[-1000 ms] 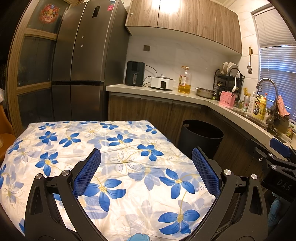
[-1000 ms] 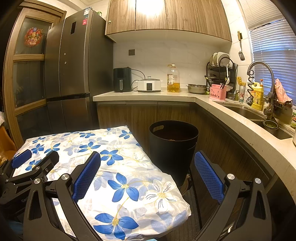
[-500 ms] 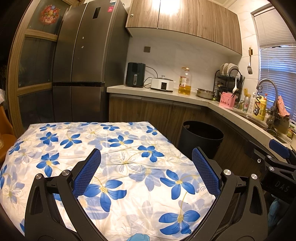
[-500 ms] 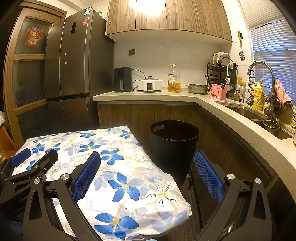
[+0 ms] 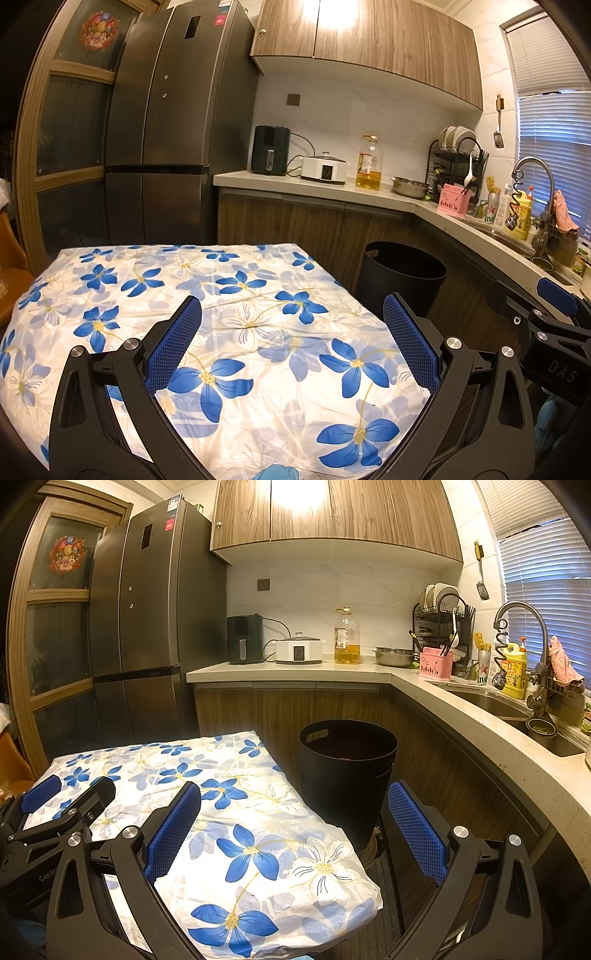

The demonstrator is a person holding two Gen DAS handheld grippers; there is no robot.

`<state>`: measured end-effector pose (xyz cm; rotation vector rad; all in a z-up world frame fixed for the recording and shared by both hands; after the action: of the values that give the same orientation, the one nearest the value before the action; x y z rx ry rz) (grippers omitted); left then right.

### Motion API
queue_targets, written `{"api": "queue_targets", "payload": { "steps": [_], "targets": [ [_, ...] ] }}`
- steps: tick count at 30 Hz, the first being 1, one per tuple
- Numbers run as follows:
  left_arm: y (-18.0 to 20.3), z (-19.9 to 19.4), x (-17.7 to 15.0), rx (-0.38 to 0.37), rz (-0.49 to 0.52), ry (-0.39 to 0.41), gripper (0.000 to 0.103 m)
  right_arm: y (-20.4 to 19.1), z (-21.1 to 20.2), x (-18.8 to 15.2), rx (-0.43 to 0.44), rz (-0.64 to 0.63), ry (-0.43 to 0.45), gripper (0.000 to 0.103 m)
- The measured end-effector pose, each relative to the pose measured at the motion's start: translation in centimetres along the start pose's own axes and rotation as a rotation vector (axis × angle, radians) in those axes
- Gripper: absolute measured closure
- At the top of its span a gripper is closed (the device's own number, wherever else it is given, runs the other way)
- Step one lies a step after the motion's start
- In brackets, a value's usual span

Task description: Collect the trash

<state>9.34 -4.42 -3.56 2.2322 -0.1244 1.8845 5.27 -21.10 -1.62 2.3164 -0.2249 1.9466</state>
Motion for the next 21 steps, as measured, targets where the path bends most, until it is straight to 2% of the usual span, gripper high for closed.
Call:
{"api": "queue_targets", "payload": {
  "steps": [21],
  "targets": [
    [-0.01,0.02,0.05,-0.001,0.001,0.002,0.006,0.03,0.03,-0.03,0.001,0.003,0.002,0.006]
  ]
}}
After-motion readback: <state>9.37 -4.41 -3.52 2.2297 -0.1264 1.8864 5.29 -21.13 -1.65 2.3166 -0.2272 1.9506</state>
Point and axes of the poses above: each gripper's, at about its wrist camera, not at the fingertips, and z roughly the way its jaws point, y to its right, x to its top, the point moved 7 cm from there along z, roughly the way its jaws point, and after that the axes turned 10 degrees about y, right-handed, at the moved point
